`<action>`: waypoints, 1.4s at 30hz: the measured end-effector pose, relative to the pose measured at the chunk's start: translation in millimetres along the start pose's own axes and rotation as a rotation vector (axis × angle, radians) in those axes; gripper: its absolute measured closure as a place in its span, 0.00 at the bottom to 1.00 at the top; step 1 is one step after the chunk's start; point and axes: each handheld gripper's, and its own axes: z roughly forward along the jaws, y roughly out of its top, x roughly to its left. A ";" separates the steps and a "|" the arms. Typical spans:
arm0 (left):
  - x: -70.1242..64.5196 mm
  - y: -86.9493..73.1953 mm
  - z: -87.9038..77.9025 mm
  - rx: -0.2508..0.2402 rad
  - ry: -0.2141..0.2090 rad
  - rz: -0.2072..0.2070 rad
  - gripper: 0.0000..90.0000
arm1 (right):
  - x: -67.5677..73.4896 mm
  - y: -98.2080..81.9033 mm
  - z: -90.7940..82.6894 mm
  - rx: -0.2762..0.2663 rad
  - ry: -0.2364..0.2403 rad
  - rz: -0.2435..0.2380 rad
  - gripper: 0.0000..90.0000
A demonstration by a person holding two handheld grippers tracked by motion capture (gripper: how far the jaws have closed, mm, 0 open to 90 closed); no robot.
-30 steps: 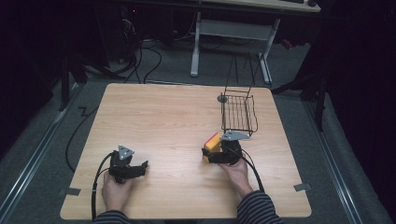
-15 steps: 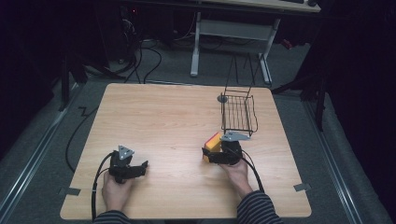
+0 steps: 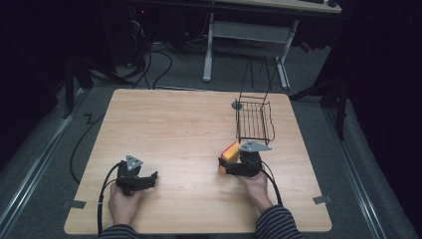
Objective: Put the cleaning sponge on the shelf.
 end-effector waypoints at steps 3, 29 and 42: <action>0.0 0.0 0.0 0.000 0.000 0.000 0.19 | -0.2 1.1 -3.0 -0.007 0.001 0.001 0.23; 0.0 0.0 0.0 0.000 0.000 0.000 0.19 | -7.4 11.4 -39.7 -0.015 -0.021 -0.013 0.23; 0.0 0.0 0.0 0.000 0.000 -0.001 0.19 | -12.4 15.9 -50.8 -0.025 -0.032 -0.014 0.23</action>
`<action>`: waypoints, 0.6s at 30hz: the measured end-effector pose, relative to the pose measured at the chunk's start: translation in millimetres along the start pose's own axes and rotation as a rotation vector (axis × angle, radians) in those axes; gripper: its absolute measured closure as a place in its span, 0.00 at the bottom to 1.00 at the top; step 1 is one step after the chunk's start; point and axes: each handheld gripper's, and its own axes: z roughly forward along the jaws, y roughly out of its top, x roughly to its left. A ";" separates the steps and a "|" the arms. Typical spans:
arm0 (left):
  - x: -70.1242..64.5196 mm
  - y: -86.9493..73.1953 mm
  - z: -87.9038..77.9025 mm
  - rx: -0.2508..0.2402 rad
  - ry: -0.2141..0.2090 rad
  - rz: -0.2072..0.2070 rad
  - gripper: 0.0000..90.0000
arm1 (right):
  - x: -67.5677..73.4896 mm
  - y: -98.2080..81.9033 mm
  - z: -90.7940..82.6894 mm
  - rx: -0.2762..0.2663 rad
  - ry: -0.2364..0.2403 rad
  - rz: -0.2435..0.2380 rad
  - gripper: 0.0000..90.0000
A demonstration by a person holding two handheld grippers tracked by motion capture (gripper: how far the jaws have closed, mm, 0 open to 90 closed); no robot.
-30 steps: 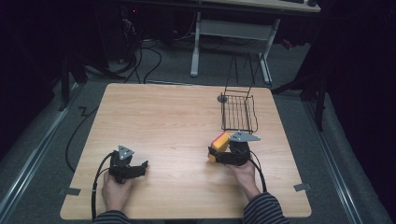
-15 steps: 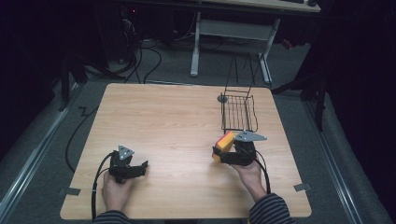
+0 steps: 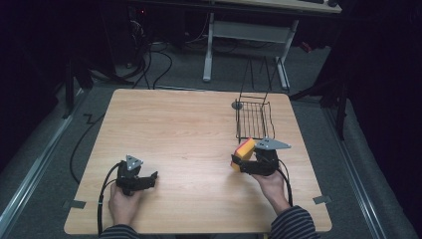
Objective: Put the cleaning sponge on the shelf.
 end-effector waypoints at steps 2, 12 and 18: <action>0.0 0.0 0.0 0.000 0.000 0.000 0.19 | -2.3 0.6 -2.2 -0.008 0.001 0.007 0.23; 0.0 0.0 0.0 0.000 0.000 0.000 0.19 | -8.1 9.0 -13.5 -0.034 -0.018 0.004 0.23; 0.0 0.0 0.0 0.000 0.000 0.000 0.19 | -10.8 13.3 -16.2 -0.036 -0.024 0.005 0.23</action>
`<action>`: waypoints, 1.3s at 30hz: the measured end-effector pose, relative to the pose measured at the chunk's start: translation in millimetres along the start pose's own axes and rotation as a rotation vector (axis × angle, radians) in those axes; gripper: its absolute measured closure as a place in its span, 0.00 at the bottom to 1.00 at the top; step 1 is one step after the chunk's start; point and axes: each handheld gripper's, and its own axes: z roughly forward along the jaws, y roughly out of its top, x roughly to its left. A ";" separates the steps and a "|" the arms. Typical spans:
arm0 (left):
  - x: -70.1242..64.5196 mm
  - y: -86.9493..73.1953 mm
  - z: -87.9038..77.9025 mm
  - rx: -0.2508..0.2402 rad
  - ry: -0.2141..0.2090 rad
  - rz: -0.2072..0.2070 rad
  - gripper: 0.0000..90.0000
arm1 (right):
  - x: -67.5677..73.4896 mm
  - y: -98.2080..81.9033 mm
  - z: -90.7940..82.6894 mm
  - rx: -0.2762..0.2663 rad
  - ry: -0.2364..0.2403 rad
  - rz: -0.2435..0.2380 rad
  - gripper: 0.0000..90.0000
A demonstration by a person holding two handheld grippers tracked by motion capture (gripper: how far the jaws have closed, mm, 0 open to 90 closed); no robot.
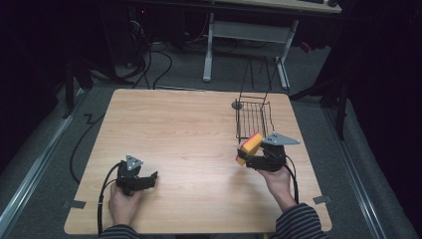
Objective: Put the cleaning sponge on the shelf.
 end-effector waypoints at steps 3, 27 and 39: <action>0.0 0.0 0.0 0.000 0.000 0.000 0.19 | -0.7 2.4 -1.2 -0.003 -0.005 -0.003 0.23; 0.0 0.0 0.0 0.000 0.000 0.000 0.19 | -27.9 30.6 -2.9 -0.039 -0.078 0.047 0.23; 0.0 0.0 0.0 0.000 0.000 0.000 0.19 | -45.4 46.0 7.4 -0.046 -0.154 0.050 0.23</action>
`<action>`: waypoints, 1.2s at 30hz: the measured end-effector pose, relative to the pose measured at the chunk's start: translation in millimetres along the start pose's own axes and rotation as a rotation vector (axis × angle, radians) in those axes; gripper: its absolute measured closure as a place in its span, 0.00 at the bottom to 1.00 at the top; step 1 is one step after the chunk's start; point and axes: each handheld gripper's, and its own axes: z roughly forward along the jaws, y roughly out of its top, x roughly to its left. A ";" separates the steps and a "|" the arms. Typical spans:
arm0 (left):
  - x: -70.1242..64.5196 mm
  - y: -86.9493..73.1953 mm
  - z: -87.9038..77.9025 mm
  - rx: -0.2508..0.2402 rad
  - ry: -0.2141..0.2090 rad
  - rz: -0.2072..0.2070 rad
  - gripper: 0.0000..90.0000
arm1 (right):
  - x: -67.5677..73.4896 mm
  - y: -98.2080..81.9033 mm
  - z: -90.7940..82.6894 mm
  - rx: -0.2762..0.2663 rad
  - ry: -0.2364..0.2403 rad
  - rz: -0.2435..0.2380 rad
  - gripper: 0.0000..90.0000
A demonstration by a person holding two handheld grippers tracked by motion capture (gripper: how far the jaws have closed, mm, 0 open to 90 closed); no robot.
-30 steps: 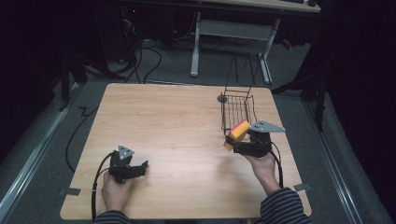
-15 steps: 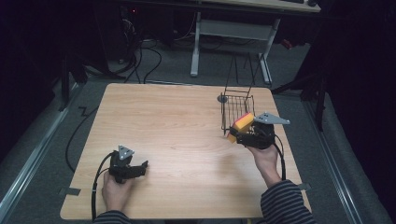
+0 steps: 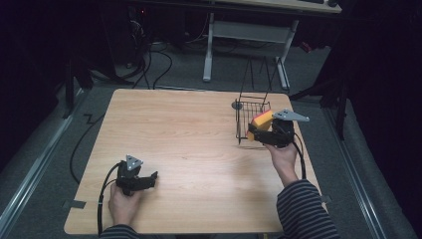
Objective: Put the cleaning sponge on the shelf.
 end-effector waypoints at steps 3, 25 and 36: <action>0.0 0.0 0.0 0.000 0.000 0.000 0.19 | -1.3 1.1 2.2 0.007 -0.012 -0.003 0.23; 0.0 0.0 0.0 0.000 0.000 0.000 0.19 | -20.2 2.2 49.5 0.021 -0.072 0.062 0.23; 0.0 0.0 0.0 0.000 0.000 0.000 0.19 | -28.6 -2.2 79.0 0.057 -0.110 0.100 0.23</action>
